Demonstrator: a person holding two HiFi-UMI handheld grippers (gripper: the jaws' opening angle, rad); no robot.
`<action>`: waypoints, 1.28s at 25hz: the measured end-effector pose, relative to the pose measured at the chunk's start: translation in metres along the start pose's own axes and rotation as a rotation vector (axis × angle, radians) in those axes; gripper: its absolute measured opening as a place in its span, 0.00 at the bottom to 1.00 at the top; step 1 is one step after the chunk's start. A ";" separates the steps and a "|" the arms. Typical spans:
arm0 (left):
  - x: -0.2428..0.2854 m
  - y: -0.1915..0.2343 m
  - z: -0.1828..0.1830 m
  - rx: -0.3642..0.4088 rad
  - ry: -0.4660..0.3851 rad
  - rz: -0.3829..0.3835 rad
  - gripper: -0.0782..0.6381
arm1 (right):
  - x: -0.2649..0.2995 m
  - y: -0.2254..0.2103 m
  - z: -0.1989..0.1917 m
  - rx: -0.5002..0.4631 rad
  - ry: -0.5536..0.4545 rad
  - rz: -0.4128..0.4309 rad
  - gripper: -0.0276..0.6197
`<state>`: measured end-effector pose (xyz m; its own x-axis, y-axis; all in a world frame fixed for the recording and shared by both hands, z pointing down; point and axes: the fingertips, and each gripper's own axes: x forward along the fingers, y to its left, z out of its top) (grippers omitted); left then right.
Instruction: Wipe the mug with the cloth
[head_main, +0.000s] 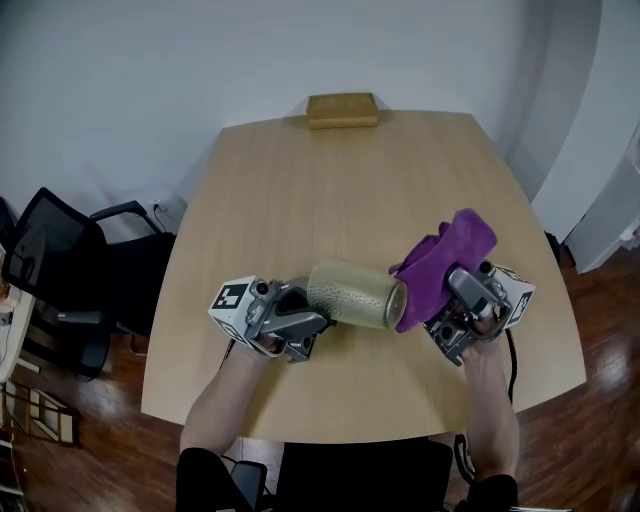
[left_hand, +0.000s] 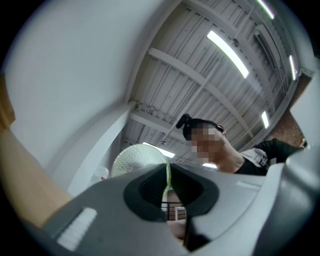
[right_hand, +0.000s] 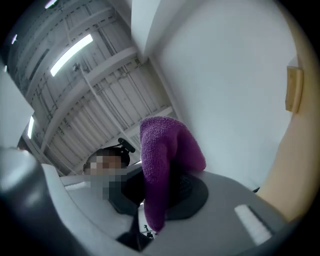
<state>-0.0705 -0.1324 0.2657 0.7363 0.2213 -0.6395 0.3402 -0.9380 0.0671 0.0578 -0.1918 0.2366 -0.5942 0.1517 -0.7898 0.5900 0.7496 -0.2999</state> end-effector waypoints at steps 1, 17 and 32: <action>0.001 -0.001 -0.002 -0.005 0.010 -0.003 0.17 | 0.001 -0.002 -0.007 -0.008 0.033 -0.001 0.13; 0.009 -0.027 -0.044 -0.078 0.157 -0.156 0.18 | -0.008 -0.054 -0.062 0.095 0.208 -0.165 0.13; 0.011 -0.024 -0.032 -0.065 0.122 -0.141 0.17 | 0.010 0.008 -0.037 -0.048 0.216 0.036 0.13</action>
<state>-0.0517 -0.0989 0.2820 0.7424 0.3840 -0.5490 0.4795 -0.8768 0.0352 0.0369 -0.1602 0.2464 -0.6798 0.3094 -0.6650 0.5894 0.7701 -0.2442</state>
